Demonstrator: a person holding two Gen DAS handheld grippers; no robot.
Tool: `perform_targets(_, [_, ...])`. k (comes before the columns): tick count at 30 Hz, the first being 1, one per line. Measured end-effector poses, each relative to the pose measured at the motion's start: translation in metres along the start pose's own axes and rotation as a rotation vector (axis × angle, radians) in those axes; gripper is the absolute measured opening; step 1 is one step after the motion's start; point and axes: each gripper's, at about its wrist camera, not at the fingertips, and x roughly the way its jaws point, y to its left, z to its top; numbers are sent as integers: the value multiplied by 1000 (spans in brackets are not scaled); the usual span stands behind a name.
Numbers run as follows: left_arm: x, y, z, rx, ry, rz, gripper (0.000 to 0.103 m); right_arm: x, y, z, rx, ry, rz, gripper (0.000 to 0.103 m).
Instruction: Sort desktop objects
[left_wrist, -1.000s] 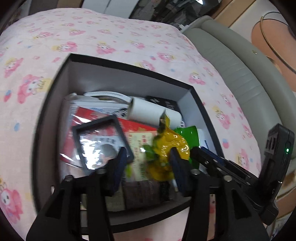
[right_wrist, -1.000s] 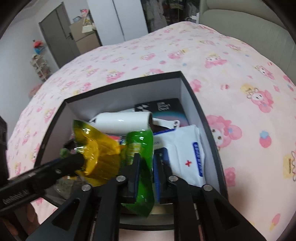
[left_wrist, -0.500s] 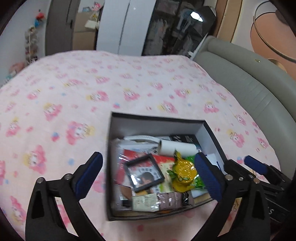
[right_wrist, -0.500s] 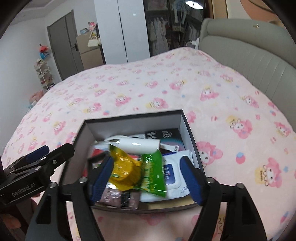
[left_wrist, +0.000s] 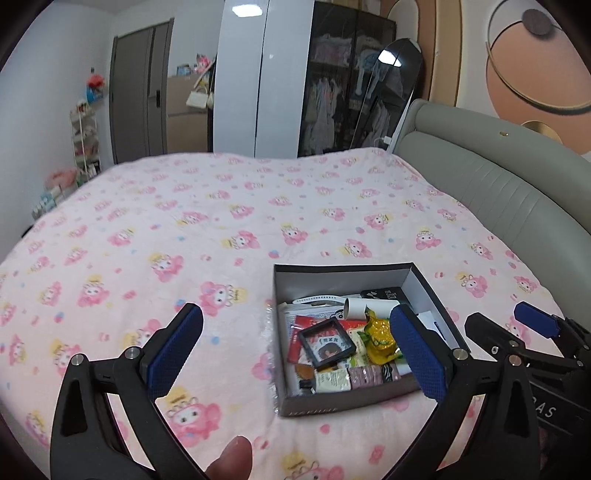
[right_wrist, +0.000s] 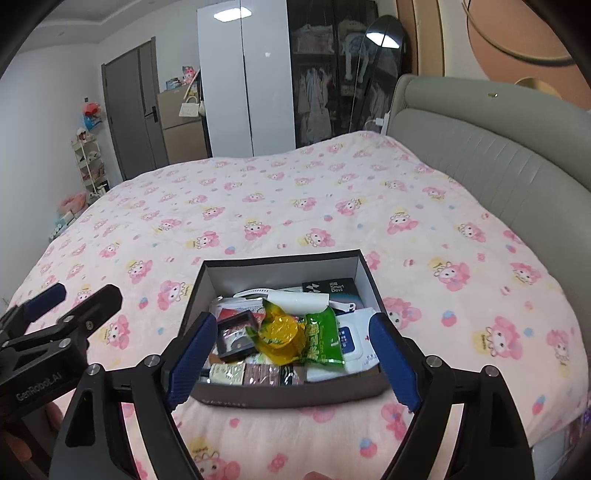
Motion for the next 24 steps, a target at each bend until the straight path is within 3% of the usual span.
perform_targets(11, [-72, 2, -37, 34, -31, 1, 102, -55, 19, -39, -9, -30, -25, 84])
perform_targets(24, [-99, 6, -77, 26, -16, 9, 102, -81, 30, -76, -20, -34, -32, 84])
